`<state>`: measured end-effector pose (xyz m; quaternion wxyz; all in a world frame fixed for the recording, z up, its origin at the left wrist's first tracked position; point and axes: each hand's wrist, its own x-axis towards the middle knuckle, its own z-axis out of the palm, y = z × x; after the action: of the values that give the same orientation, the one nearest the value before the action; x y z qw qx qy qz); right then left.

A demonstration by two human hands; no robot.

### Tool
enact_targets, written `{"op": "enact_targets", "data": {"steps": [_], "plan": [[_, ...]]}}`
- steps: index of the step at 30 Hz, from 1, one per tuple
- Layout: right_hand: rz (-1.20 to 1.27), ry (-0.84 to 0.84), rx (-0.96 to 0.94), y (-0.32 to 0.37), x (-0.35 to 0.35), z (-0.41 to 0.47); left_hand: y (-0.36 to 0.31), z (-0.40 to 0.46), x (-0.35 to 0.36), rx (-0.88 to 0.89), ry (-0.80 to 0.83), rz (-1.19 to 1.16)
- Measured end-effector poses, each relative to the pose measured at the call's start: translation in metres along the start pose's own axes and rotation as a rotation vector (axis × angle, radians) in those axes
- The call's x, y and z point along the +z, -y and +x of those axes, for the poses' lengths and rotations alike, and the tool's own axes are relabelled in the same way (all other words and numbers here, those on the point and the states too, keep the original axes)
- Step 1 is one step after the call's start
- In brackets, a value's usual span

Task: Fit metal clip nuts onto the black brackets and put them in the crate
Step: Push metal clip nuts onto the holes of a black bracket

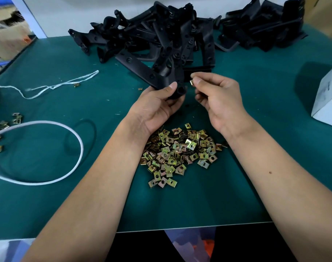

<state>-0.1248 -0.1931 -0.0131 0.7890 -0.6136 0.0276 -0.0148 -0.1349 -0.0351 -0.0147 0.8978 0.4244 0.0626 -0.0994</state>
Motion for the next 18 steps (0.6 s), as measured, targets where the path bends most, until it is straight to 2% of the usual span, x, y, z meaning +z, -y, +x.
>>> {"op": "enact_targets", "data": {"steps": [7, 18], "plan": [[-0.046, 0.013, 0.049, -0.0017, 0.0003, 0.0009, 0.0025, 0.0008, 0.0011, 0.004, -0.002, 0.055], [0.103, 0.054, 0.149, 0.0018, -0.0007, 0.0007, 0.0025, -0.0011, 0.0007, 0.001, 0.024, 0.06]]}}
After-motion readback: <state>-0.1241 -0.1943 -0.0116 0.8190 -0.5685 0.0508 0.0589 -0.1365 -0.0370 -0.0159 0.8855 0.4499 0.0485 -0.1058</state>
